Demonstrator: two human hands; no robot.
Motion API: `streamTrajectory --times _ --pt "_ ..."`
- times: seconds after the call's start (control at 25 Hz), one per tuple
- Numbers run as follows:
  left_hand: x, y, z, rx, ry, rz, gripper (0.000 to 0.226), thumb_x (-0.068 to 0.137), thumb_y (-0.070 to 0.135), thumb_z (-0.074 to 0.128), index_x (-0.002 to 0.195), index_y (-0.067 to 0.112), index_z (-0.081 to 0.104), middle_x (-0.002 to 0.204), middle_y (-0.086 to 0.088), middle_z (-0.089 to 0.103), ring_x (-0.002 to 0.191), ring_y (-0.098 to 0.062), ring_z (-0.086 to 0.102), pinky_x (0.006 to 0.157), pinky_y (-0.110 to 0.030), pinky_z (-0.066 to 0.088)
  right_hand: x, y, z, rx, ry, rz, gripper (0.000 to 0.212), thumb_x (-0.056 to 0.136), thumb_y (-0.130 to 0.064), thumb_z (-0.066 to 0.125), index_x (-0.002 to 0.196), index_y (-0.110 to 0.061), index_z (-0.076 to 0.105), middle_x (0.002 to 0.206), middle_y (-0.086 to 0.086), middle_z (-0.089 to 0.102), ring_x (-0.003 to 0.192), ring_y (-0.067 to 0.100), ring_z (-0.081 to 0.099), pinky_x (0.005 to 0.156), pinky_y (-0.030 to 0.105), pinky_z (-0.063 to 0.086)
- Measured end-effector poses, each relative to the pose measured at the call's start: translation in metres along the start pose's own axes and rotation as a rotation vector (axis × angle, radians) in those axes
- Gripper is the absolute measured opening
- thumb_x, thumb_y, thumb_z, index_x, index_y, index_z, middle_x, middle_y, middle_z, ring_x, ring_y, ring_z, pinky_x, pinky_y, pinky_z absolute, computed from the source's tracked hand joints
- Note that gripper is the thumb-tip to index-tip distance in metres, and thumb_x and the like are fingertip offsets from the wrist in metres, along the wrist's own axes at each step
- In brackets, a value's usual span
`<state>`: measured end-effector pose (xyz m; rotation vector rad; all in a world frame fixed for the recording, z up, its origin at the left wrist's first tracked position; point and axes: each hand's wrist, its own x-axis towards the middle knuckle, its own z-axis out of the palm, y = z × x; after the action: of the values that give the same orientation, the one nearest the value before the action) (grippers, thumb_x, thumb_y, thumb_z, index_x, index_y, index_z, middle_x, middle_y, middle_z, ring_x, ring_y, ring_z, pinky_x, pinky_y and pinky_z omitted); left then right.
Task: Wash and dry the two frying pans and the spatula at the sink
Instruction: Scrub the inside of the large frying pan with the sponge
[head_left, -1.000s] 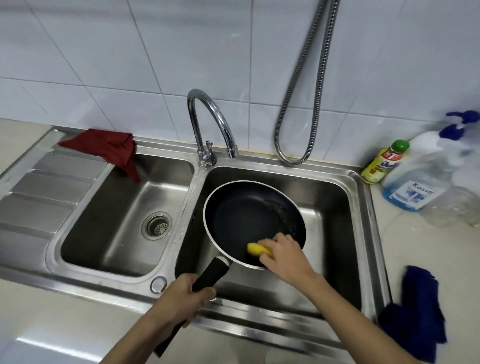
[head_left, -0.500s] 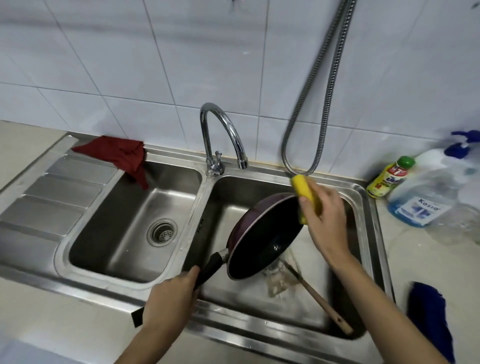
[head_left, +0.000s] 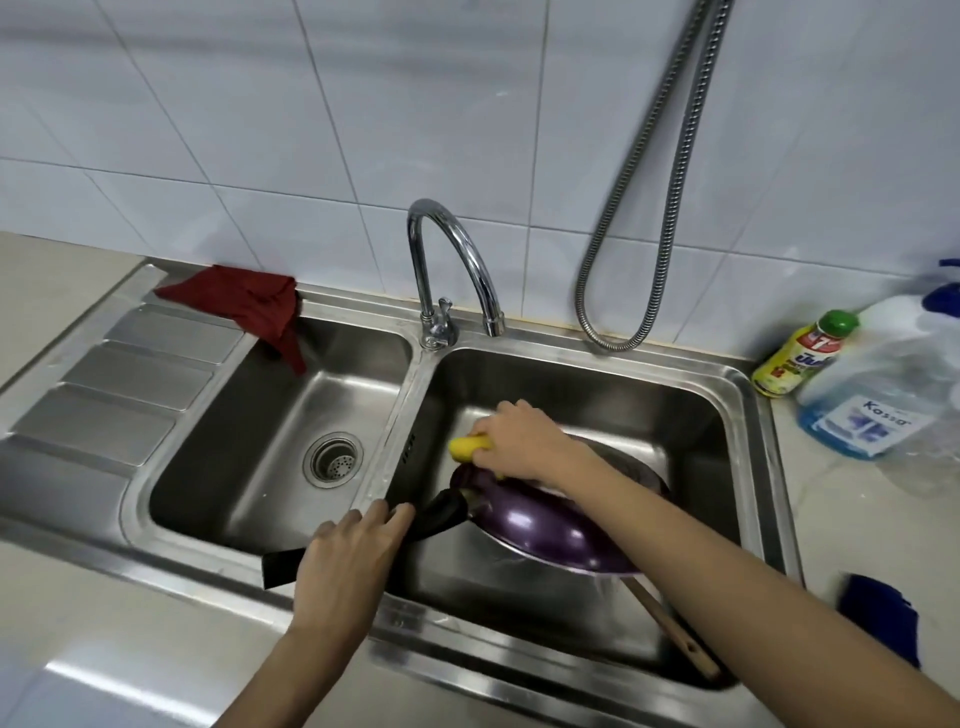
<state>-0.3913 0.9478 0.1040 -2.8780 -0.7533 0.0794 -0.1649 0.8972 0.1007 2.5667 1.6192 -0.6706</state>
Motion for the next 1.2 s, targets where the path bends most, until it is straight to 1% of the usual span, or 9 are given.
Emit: streamTrajectory --times 0.2,0.4,0.48,0.56,0.72,0.8,0.88,1.04,1.2 --pt "-0.007 0.003 0.004 -0.041 -0.034 -0.057 0.048 0.034 -0.009 0.088 0.063 0.015 0.059 0.048 -0.001 0.046 0.032 -0.02 0.045 0.038 -0.024 0.02 0.028 0.094 0.044 0.082 -0.128 0.319 0.052 0.088 -0.053 0.043 0.128 -0.023 0.056 0.13 0.017 0.056 0.117 0.037 0.052 0.097 0.042 0.045" --pt "-0.008 -0.005 0.02 -0.085 -0.126 -0.141 0.044 0.044 0.008 0.094 0.066 0.02 0.058 0.048 0.003 0.045 0.029 -0.019 0.046 0.04 -0.016 0.01 -0.033 0.163 0.044 0.181 -0.051 0.475 0.044 0.089 -0.05 0.047 0.125 -0.027 0.059 0.125 0.015 0.062 0.115 0.034 0.056 0.093 0.036 0.044" --pt "-0.006 -0.009 0.023 -0.068 -0.167 -0.155 0.04 0.05 0.016 0.094 0.067 0.023 0.058 0.049 0.004 0.048 0.03 -0.018 0.049 0.041 -0.016 0.005 -0.059 0.15 0.038 0.262 0.037 0.441 0.042 0.09 -0.044 0.051 0.126 -0.024 0.06 0.121 0.018 0.062 0.116 0.033 0.054 0.092 0.034 0.042" --pt "-0.004 -0.011 0.023 -0.037 -0.206 -0.158 0.032 0.06 0.023 0.088 0.072 0.025 0.059 0.055 0.004 0.054 0.038 -0.02 0.058 0.04 -0.021 0.013 -0.077 0.116 0.036 0.265 0.163 0.342 0.04 0.089 -0.042 0.054 0.125 -0.025 0.06 0.115 0.018 0.06 0.112 0.035 0.054 0.092 0.035 0.041" --pt "-0.001 -0.01 0.019 -0.046 -0.191 -0.151 0.013 0.085 0.032 0.068 0.091 0.027 0.057 0.08 0.003 0.064 0.068 -0.023 0.07 0.049 -0.03 0.032 -0.066 0.021 0.036 0.002 0.294 0.01 0.063 0.077 -0.048 0.027 0.123 -0.02 0.059 0.107 0.016 0.055 0.099 0.035 0.05 0.088 0.04 0.041" --pt "0.0 -0.006 0.015 -0.123 -0.222 -0.126 0.017 0.09 0.04 0.057 0.103 0.03 0.055 0.094 0.004 0.066 0.085 -0.022 0.069 0.057 -0.031 0.039 -0.058 -0.009 0.035 -0.086 0.367 -0.095 0.054 0.076 -0.043 0.035 0.112 -0.017 0.065 0.099 0.015 0.056 0.093 0.034 0.052 0.081 0.041 0.044" --pt "0.004 -0.003 0.014 -0.217 -0.254 -0.118 0.023 0.09 0.044 0.055 0.109 0.032 0.055 0.1 0.004 0.068 0.093 -0.022 0.067 0.065 -0.032 0.045 -0.063 -0.007 0.03 -0.041 0.491 -0.09 0.045 0.075 -0.038 0.04 0.104 -0.018 0.068 0.093 0.012 0.057 0.086 0.031 0.053 0.076 0.039 0.046" --pt "0.017 0.004 0.011 -0.413 -0.313 -0.113 0.018 0.087 0.045 0.058 0.095 0.028 0.057 0.085 0.003 0.066 0.079 -0.019 0.064 0.062 -0.031 0.045 -0.102 0.068 0.017 0.297 0.776 0.144 0.046 0.079 -0.037 0.046 0.118 -0.021 0.064 0.102 0.009 0.058 0.091 0.027 0.053 0.088 0.034 0.042" --pt "0.02 0.001 0.014 -0.54 -0.364 -0.134 0.025 0.083 0.048 0.064 0.078 0.026 0.054 0.069 0.004 0.06 0.068 -0.017 0.062 0.054 -0.03 0.04 -0.154 0.165 0.052 0.366 0.793 0.546 0.045 0.087 -0.037 0.052 0.127 -0.017 0.06 0.104 0.018 0.058 0.099 0.035 0.055 0.09 0.036 0.042"
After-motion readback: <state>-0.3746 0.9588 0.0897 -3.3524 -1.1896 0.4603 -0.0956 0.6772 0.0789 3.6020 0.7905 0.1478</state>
